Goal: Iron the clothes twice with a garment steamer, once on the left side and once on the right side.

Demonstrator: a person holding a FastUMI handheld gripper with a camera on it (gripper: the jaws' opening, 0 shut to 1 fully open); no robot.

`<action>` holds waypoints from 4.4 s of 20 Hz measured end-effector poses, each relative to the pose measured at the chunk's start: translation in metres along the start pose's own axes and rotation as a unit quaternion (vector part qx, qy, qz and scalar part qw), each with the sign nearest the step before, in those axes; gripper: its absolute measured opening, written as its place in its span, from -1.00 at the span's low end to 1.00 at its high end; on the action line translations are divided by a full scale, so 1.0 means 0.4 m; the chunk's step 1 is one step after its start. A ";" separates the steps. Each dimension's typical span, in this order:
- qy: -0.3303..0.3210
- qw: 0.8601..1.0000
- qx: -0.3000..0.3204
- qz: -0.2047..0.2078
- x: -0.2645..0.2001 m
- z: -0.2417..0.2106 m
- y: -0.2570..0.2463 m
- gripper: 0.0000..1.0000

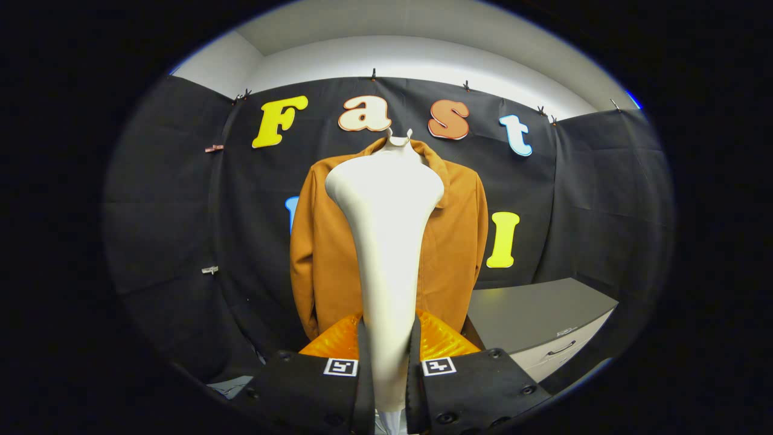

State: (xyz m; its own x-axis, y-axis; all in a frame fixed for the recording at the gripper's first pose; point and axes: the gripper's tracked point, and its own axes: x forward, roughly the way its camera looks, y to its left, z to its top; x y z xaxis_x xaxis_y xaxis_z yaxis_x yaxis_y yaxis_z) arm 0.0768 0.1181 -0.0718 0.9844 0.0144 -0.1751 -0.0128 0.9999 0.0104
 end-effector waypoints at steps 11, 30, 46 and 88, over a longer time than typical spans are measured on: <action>-0.013 1.000 0.017 -0.008 -0.060 0.122 -0.044 -0.53; -0.035 0.999 0.020 0.002 -0.082 0.136 -0.018 -0.53; -0.034 0.999 0.026 -0.015 -0.087 0.121 -0.063 -0.53; -0.030 0.999 0.023 -0.010 -0.105 0.120 -0.101 -0.53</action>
State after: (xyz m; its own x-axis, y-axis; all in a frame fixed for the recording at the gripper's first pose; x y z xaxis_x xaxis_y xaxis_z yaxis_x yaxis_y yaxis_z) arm 0.0442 0.0767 -0.0176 0.9931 -0.0081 -0.1166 0.0143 0.9985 0.0526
